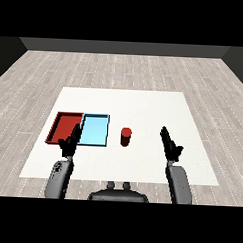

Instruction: Pick the red can and put it in the red box

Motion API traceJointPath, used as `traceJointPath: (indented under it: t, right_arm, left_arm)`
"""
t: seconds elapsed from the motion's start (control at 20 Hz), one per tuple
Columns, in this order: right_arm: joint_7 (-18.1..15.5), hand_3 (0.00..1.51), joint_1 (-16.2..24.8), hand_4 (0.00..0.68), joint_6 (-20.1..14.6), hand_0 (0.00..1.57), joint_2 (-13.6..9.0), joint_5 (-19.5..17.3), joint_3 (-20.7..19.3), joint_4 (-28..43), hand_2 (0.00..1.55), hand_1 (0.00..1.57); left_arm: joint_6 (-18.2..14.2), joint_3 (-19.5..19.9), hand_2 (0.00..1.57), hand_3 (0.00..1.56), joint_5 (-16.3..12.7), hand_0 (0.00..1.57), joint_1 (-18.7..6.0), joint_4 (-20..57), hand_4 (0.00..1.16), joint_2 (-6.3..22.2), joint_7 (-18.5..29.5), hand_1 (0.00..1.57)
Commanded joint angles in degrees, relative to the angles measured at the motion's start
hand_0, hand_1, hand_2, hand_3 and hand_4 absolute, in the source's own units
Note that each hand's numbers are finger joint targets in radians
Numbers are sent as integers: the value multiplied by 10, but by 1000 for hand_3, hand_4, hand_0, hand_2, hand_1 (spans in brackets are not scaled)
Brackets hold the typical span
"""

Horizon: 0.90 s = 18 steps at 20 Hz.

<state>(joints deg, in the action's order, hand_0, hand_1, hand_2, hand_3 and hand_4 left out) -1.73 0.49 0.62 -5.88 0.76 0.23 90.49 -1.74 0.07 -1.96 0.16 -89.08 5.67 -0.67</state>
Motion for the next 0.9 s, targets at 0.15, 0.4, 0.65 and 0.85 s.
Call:
traceJointPath:
  t: [0.15,0.4,0.65,0.85]
  right_arm:
    - [11,0,-27,0,-7,0,12,-15,-13,-32,0,0]
    - [-131,0,-34,0,16,0,25,16,-20,4,0,0]
    - [-195,0,-7,0,12,0,47,-2,-2,-15,0,0]
    - [-175,0,-15,0,43,0,17,23,-22,-4,0,0]
  left_arm:
    - [11,3,0,0,18,0,-14,-1,0,-4,-9,0]
    - [26,15,0,0,-11,0,-26,-52,0,-23,179,0]
    - [27,7,0,0,3,0,-11,-28,0,-33,226,0]
    - [30,18,0,0,0,0,-27,21,0,-36,263,0]
